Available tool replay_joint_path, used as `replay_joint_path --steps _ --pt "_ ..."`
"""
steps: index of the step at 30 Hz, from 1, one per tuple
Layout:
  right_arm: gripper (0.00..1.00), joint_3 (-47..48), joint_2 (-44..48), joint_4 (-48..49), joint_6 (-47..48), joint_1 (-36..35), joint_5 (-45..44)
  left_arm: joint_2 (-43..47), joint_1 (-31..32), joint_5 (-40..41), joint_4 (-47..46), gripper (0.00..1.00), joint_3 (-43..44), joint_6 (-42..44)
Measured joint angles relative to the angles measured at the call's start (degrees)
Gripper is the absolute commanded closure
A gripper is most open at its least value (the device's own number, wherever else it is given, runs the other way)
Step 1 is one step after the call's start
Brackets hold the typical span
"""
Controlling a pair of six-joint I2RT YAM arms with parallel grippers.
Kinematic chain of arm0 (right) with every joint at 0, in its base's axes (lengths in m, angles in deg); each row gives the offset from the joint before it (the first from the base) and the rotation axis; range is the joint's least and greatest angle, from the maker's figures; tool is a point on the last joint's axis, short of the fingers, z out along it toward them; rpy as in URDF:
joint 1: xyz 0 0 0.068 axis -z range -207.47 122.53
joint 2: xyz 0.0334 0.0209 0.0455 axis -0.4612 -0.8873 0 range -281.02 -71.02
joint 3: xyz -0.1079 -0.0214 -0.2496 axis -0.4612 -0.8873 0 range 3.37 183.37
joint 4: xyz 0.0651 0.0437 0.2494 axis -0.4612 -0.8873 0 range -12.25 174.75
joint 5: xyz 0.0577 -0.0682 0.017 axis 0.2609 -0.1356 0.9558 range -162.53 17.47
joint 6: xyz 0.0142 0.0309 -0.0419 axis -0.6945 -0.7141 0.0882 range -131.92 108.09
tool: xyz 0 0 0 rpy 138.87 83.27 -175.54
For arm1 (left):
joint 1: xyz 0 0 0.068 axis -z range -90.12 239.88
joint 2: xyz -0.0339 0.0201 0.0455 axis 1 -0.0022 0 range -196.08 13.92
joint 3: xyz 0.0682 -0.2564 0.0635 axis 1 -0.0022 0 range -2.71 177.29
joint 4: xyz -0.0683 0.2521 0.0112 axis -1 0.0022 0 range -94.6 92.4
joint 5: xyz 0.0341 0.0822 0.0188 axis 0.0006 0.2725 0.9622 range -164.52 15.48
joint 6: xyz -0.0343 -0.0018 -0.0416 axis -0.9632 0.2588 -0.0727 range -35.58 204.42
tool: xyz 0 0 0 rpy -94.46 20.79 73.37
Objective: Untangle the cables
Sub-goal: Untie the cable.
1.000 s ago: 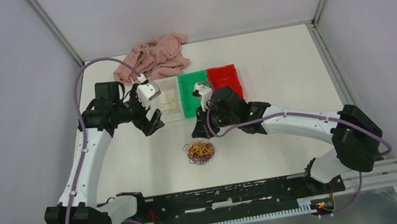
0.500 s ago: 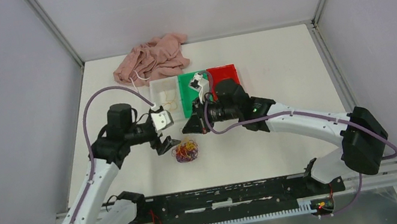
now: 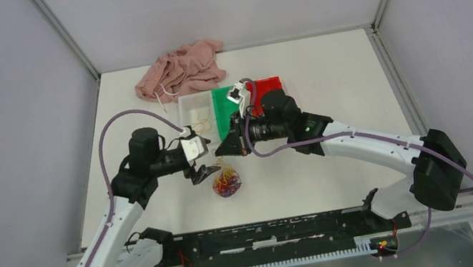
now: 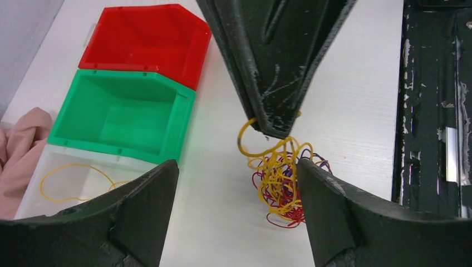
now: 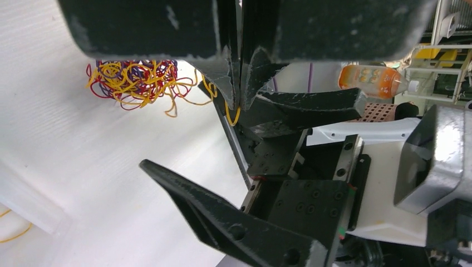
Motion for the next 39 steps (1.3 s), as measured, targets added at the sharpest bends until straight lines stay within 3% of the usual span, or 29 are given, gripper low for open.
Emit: replay_joint_path --steps 10,21,24,33,36,39 --pt "1.00 0.52 1.16 -0.79 -1.70 2.32 0.50 2.32 0.42 -0.48 -2.62 0.23 0.00 -4.55" --pt "1.00 1.14 2.14 4.92 -8.31 3.41 2.49 -0.74 1.25 -3.34 -4.85 0.61 2.21 -14.34" --pt "1.00 1.14 2.69 5.55 -9.20 3.72 2.86 -0.68 1.51 -3.17 -4.98 0.74 2.25 -14.64" --pt "0.92 1.14 4.31 5.51 -9.33 4.79 2.86 2.54 1.60 1.88 -6.86 0.97 1.31 -13.51" --pt "0.91 0.83 4.94 5.40 -9.14 5.01 2.78 3.43 1.66 2.05 -7.10 0.97 1.27 -12.70" --pt "0.91 0.26 5.51 5.35 -9.09 5.16 2.78 3.50 1.68 2.12 -7.19 0.84 1.27 -12.15"
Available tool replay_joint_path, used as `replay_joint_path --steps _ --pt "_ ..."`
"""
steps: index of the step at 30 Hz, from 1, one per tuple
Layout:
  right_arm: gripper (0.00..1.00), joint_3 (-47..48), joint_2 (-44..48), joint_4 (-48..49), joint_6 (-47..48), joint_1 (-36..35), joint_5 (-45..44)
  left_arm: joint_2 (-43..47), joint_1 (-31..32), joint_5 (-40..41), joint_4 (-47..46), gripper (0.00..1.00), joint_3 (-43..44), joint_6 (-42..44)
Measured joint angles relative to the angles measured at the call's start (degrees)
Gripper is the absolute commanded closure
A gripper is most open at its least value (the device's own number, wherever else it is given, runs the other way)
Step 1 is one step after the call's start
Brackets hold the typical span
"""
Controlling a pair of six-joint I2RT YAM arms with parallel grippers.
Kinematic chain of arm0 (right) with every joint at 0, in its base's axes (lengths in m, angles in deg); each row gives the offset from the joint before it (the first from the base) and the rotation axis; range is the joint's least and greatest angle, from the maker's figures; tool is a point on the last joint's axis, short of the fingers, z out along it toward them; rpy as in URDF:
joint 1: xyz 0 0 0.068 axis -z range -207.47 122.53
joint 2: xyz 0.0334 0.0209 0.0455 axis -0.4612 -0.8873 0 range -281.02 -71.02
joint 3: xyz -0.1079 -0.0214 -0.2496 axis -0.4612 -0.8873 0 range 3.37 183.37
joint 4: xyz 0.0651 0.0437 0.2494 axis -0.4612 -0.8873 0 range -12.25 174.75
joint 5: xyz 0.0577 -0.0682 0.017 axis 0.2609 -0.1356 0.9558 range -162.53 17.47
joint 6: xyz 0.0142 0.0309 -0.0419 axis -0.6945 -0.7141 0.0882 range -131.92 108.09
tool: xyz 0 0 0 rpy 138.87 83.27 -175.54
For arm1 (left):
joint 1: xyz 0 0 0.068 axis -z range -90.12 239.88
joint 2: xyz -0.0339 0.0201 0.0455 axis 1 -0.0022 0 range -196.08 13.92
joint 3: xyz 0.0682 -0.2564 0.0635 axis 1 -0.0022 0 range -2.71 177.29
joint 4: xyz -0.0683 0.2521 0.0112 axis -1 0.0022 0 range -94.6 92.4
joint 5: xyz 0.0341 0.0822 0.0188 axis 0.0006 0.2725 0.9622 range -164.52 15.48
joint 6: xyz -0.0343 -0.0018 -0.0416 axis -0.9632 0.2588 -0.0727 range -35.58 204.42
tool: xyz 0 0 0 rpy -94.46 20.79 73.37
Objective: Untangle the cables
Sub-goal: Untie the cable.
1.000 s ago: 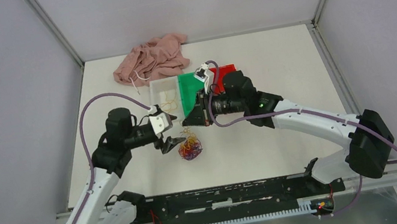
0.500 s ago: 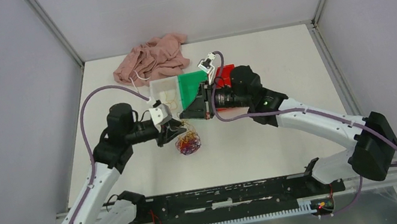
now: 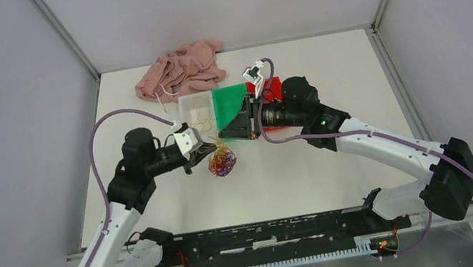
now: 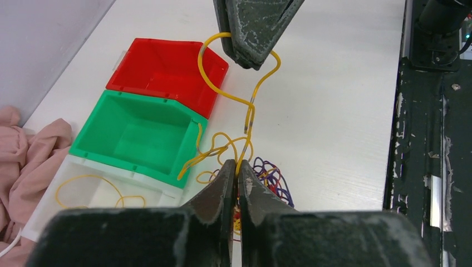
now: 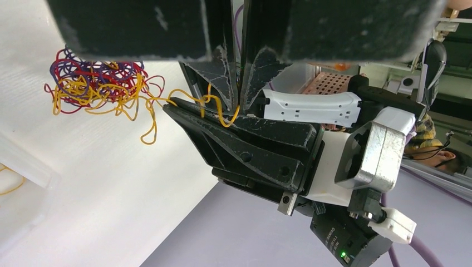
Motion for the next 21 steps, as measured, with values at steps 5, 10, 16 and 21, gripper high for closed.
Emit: replay_joint_path --steps 5,10,16,21 --pt "0.90 -1.07 0.48 -0.37 0.00 0.09 -0.07 -0.37 0.00 -0.42 0.70 0.81 0.02 1.09" --pt "0.90 -1.84 1.22 -1.03 0.02 0.37 -0.11 -0.79 0.00 -0.59 1.75 0.84 0.02 2.86" --pt "0.88 -1.84 1.84 -1.11 0.00 0.48 -0.04 -0.94 0.00 -0.31 2.25 0.93 0.02 3.28" --pt "0.88 -2.25 2.19 -1.18 0.02 0.48 -0.09 -1.03 0.00 0.15 0.55 0.61 0.04 1.57"
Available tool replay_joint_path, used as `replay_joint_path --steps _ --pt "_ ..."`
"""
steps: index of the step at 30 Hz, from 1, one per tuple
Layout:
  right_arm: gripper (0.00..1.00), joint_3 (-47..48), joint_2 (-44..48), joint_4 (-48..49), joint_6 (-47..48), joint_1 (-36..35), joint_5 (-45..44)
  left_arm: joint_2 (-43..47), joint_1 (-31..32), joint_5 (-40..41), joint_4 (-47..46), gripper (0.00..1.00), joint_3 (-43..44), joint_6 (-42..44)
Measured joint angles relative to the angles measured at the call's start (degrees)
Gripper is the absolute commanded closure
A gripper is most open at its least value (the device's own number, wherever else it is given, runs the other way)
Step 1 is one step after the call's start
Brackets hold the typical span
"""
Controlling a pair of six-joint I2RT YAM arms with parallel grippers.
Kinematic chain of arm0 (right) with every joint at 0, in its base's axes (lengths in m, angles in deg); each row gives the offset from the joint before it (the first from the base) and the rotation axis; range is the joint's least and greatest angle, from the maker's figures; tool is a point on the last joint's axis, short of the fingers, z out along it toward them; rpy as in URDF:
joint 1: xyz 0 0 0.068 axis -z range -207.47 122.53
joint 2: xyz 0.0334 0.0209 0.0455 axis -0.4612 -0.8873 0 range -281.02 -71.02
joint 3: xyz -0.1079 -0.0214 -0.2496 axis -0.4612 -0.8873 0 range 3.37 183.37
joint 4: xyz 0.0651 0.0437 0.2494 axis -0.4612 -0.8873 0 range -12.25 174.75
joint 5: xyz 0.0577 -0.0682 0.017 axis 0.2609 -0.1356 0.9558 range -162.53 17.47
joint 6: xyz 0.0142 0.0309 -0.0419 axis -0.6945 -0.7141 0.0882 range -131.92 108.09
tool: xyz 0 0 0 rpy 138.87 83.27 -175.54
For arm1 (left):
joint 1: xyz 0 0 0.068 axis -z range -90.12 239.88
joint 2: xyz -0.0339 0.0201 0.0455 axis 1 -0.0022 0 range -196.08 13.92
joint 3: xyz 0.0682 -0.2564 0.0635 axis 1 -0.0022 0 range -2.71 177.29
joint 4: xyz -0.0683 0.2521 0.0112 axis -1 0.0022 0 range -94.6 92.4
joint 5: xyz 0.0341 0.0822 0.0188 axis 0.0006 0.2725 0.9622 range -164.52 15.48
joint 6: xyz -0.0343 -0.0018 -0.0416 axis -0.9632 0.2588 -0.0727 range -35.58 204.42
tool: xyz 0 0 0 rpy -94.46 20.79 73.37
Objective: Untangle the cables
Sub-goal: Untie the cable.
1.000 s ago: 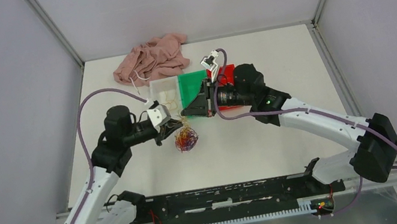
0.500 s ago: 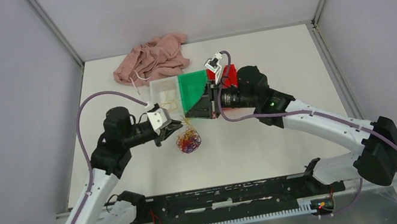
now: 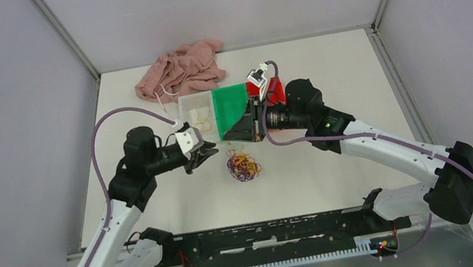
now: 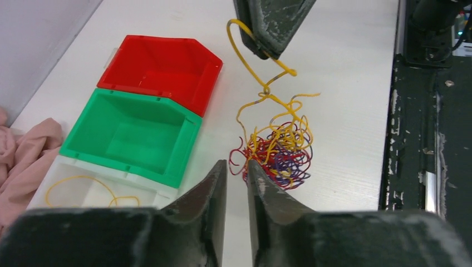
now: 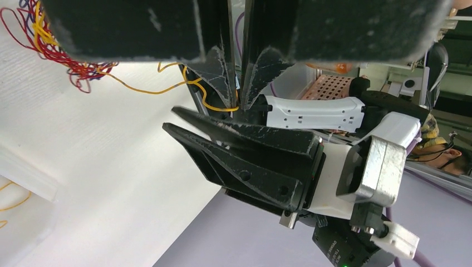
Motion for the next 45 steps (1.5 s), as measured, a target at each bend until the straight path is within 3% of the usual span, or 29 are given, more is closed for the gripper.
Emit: replay_joint_path --steps 3,8,14,26,32,42,45 --pt "0.88 -0.20 0.09 -0.04 0.00 0.04 0.02 -0.79 0.02 -2.99 0.42 0.51 0.26 -1.77" --pt "0.89 -0.20 0.09 0.02 -0.07 0.17 0.09 -1.88 0.59 -6.21 0.76 0.57 0.35 -3.63" --pt "0.89 -0.20 0.09 0.35 -0.26 0.22 0.31 -1.86 0.87 -3.63 -3.21 0.62 -1.22 -4.33" --pt "0.89 -0.17 -0.98 2.75 -2.47 0.22 2.56 -1.95 1.51 -0.96 -6.62 0.48 -5.14 -4.44" --pt "0.90 -0.17 -1.55 3.45 -3.08 0.22 3.58 -3.85 1.86 -1.18 -10.88 0.45 -5.27 -10.21" --pt "0.89 -0.04 -1.90 4.17 -4.39 0.22 5.27 -5.62 3.76 2.99 -14.67 0.59 -5.22 -14.86" --pt "0.80 0.17 -1.99 4.76 -4.81 0.22 5.62 -5.81 3.85 5.68 -15.54 0.67 -5.22 -14.91"
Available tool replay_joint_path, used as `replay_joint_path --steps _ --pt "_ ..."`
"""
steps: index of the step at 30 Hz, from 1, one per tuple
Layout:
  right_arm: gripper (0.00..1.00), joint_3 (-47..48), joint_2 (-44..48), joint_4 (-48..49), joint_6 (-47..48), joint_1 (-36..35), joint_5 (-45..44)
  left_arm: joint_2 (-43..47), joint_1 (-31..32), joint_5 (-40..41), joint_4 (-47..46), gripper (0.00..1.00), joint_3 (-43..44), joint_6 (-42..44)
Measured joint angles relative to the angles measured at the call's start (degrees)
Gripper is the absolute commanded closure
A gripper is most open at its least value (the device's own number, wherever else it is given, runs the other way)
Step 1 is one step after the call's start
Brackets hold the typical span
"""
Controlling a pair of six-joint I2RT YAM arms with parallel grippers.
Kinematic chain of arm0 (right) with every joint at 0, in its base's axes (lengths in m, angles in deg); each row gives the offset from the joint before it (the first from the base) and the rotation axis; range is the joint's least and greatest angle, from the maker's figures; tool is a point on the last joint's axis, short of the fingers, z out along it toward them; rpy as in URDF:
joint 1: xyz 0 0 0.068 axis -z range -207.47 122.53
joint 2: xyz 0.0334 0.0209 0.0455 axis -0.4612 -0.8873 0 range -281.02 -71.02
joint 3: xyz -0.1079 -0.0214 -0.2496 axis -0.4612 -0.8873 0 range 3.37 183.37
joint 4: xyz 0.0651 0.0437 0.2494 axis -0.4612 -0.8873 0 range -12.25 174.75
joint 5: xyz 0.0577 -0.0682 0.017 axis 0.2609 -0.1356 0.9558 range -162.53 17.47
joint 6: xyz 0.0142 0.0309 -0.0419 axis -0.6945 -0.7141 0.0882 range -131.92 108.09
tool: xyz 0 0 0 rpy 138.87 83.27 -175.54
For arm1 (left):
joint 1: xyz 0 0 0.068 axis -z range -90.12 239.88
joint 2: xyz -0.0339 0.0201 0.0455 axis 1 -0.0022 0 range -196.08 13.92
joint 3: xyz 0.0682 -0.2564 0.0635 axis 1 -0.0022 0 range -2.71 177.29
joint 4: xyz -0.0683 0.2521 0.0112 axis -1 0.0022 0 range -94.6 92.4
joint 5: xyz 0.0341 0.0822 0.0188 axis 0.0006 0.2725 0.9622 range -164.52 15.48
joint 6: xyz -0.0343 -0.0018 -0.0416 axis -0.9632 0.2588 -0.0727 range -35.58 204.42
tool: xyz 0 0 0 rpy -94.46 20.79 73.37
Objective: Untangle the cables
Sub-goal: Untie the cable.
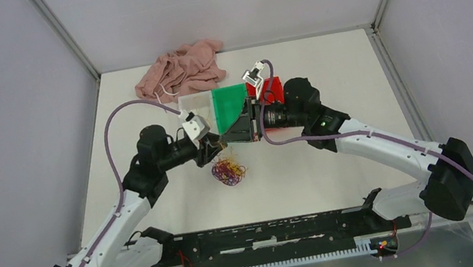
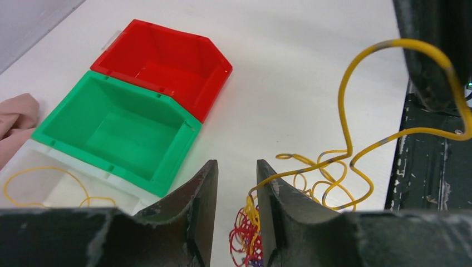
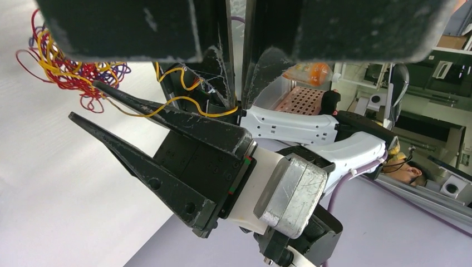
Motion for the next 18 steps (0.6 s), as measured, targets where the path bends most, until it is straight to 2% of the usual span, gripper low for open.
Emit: replay_joint_path --steps 3,5,8,13,18 --pt "0.68 0.09 -0.15 0.37 -0.39 0.00 0.28 -0.20 0.00 0.66 -1.40 0.89 0.00 -1.27" --pt "0.61 0.09 -0.26 0.37 -0.42 0.00 0.50 -0.24 0.00 -0.15 -2.08 0.96 0.17 -2.69" --pt "0.52 0.09 -0.28 0.35 -0.17 0.00 0.55 -0.28 0.02 -2.23 -1.97 0.97 1.51 -4.26" --pt "0.45 -0.42 0.42 -1.77 1.95 0.33 -0.50 -0.26 0.00 -6.03 -0.57 0.97 6.12 -4.50" --pt "0.36 -3.41 3.91 -3.69 3.52 4.00 -2.21 0.13 0.00 -8.59 2.01 0.97 8.11 -4.44"
